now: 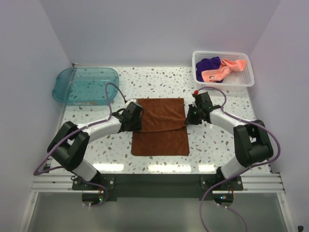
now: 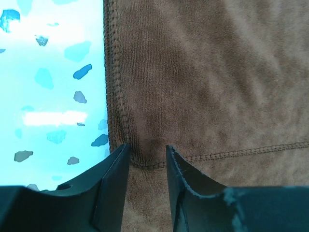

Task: Fold and stack the towels
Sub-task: Fold the towel

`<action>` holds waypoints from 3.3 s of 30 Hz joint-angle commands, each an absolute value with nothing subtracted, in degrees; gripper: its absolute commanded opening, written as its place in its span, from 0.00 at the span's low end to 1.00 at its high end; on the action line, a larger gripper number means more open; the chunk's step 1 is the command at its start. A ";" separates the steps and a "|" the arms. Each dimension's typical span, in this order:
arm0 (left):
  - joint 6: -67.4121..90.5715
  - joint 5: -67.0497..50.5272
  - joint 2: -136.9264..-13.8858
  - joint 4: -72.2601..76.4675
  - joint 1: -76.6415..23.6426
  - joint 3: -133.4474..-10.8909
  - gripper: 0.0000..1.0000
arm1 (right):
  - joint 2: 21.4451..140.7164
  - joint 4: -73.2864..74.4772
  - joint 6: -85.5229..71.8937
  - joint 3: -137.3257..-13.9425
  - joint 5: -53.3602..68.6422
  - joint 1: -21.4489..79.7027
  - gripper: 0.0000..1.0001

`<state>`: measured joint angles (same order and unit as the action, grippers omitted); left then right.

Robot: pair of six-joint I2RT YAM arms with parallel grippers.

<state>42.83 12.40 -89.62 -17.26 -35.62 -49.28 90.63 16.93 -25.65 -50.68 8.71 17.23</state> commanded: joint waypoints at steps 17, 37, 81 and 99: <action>42.01 15.12 -91.93 -18.89 -35.16 -52.03 0.38 | 87.71 16.44 -24.96 -51.85 9.58 17.14 0.10; 39.90 16.61 -90.80 -22.14 -35.24 -56.59 0.00 | 85.87 18.98 -24.26 -54.05 9.41 17.14 0.10; 45.61 9.84 -73.39 -36.47 -45.00 -39.19 0.05 | 67.85 34.63 -28.93 -39.19 5.54 27.07 0.35; 35.78 16.70 -77.94 -27.63 -37.97 -53.52 0.60 | 84.10 22.86 -22.77 -52.90 7.21 27.07 0.35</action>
